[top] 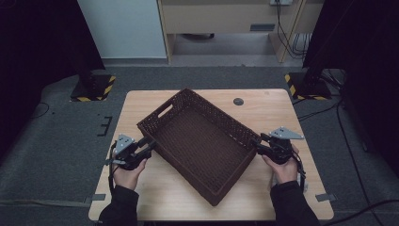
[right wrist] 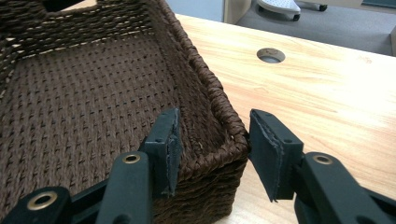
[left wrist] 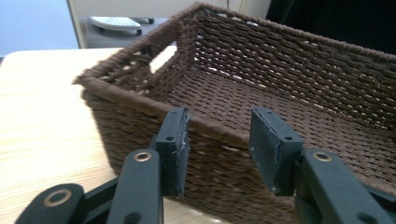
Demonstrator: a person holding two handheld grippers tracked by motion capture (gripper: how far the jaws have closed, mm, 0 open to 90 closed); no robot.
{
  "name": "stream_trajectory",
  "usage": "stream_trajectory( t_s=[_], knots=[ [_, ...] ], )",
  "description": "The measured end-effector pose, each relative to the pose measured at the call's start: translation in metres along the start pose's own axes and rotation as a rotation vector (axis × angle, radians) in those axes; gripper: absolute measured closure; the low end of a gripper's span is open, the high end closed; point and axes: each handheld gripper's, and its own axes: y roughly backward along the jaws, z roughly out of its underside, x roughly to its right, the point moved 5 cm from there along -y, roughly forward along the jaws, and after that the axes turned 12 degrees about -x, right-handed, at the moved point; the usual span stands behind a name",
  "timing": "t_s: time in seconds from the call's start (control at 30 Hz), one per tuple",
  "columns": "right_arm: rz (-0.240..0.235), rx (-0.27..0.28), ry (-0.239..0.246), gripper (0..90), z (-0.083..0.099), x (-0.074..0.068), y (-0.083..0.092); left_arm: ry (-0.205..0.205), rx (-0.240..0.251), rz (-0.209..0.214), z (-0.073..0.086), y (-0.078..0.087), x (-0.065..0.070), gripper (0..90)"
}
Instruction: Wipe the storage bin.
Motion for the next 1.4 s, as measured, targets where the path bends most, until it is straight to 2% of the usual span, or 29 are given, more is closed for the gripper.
stream_trajectory(
  t_s=[0.17, 0.3, 0.43, 0.5, 0.6, 0.67, 0.8, 0.9, 1.13, 1.3, 1.4],
  knots=[
    [-0.010, -0.008, 0.015, 53.5, 0.002, -0.005, 0.003, -0.015, -0.008, -0.003, -0.001, -0.006, 0.004, 55.7],
    [-0.013, -0.002, 0.029, 53.9, -0.003, -0.002, 0.002, -0.011, -0.006, 0.006, -0.003, -0.010, 0.003, 55.1],
    [0.001, -0.006, 0.047, 52.6, -0.005, 0.002, -0.003, -0.031, -0.011, -0.019, -0.007, -0.017, 0.005, 54.9],
    [0.008, -0.002, 0.051, 50.5, -0.005, 0.005, -0.004, -0.025, -0.006, -0.016, -0.007, -0.018, 0.003, 55.0],
    [-0.022, -0.011, 0.063, 53.1, -0.003, 0.006, -0.007, -0.011, -0.003, -0.010, -0.008, -0.020, -0.001, 54.9],
    [-0.012, -0.008, 0.071, 54.6, -0.003, 0.006, -0.007, -0.008, -0.003, -0.007, -0.009, -0.022, -0.002, 54.3],
    [-0.029, -0.016, 0.087, 64.8, -0.003, 0.002, -0.009, -0.005, -0.006, -0.009, -0.010, -0.021, -0.003, 54.6],
    [-0.033, -0.013, 0.100, 67.9, -0.003, 0.001, -0.008, 0.005, -0.008, -0.004, -0.009, -0.017, -0.002, 54.1],
    [-0.040, -0.014, 0.090, 70.0, -0.001, -0.002, -0.006, 0.008, -0.007, 0.035, -0.005, -0.007, 0.012, 50.1],
    [-0.050, -0.020, 0.078, 69.7, 0.003, -0.008, -0.002, -0.008, -0.024, 0.055, -0.003, -0.011, 0.023, 48.6],
    [-0.064, -0.022, 0.069, 69.2, 0.006, -0.013, 0.001, -0.022, -0.040, 0.045, 0.000, -0.015, 0.026, 47.4]
  ],
)
